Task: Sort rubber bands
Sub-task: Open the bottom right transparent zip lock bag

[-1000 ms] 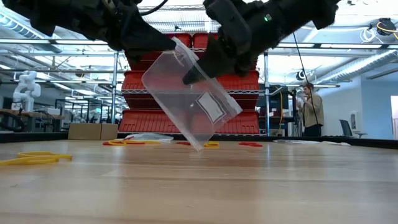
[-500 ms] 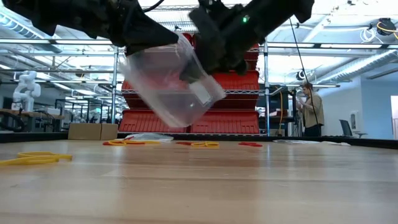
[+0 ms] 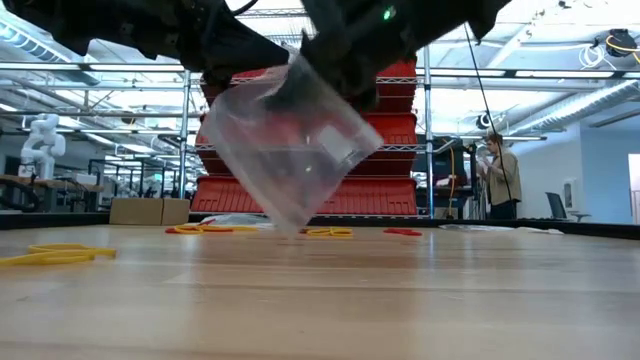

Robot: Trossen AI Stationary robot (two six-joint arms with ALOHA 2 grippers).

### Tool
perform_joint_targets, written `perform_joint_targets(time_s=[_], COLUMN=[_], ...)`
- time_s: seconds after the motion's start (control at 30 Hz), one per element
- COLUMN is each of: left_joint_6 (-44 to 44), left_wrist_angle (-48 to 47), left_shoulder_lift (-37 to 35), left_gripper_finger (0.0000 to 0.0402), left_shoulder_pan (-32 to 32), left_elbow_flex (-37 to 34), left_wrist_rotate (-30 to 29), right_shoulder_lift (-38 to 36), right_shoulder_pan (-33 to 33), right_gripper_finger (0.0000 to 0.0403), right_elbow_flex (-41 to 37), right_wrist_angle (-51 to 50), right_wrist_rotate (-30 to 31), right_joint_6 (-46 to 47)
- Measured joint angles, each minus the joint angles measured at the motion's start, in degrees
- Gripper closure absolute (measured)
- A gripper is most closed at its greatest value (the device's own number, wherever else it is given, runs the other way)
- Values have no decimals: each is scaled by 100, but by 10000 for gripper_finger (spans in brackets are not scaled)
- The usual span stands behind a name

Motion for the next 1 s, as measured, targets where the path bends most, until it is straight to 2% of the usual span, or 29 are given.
perform_joint_targets(time_s=[0.37, 0.5, 0.63, 0.9, 1.0], left_joint_6=[4, 9, 9, 11, 11], left_wrist_angle=[120, 168, 168, 159, 120], left_shoulder_lift=[0, 0, 0, 0, 2], left_gripper_finger=[402, 402, 402, 402, 402], left_shoulder_pan=[-128, -149, -146, -151, -151], left_elbow_flex=[0, 0, 0, 0, 0], left_wrist_rotate=[-202, -204, -224, -224, -224], right_shoulder_lift=[413, 413, 413, 394, 298], right_shoulder_pan=[-52, -119, -167, -156, -150], right_gripper_finger=[403, 387, 332, 182, 148], right_elbow_flex=[-2, -2, -2, -2, -2], right_wrist_angle=[621, 678, 558, 471, 304], right_wrist_rotate=[178, 44, -30, -31, -325], right_joint_6=[32, 193, 288, 492, 596])
